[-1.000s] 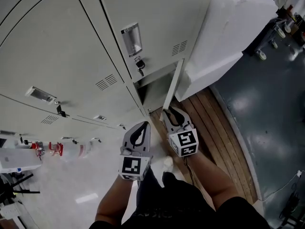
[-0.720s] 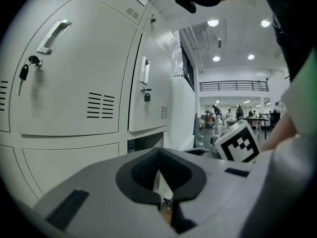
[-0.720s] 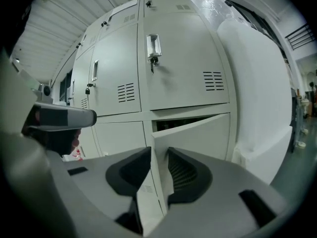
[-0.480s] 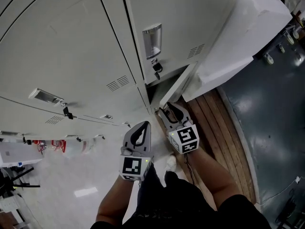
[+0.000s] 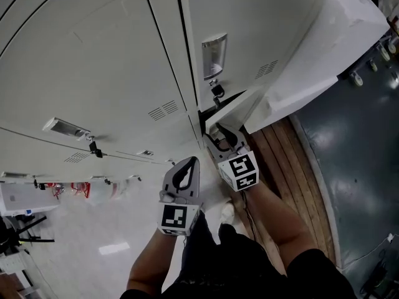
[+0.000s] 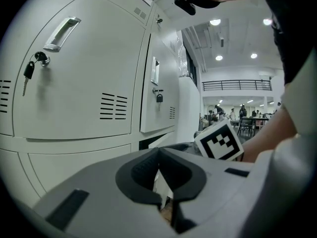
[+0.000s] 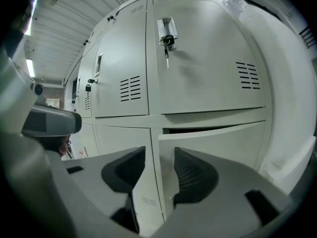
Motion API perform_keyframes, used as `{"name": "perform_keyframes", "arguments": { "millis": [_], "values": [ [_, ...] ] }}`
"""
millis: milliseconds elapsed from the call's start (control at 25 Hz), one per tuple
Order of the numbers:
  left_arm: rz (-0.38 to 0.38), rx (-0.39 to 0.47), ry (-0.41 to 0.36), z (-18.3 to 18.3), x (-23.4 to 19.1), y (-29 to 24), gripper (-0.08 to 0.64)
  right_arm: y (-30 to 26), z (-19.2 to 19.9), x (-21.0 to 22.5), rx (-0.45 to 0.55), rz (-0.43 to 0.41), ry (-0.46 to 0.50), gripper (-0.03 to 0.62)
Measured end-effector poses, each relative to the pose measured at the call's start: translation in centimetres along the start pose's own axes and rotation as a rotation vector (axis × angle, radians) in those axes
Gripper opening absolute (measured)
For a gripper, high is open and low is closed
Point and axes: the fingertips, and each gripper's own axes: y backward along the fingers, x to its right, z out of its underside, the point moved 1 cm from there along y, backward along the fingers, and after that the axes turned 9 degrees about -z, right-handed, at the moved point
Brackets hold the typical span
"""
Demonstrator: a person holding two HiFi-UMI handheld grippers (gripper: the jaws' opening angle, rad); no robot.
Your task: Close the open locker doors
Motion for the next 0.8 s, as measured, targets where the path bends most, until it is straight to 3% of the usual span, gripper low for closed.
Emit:
{"name": "perform_keyframes", "arguments": {
  "millis": [800],
  "values": [
    [-0.028,-0.018,0.006,0.5,-2.4,-0.6,0.005,-4.3,-1.3,0.8,-0.005,-0.034,0.022,0.194]
  ]
}}
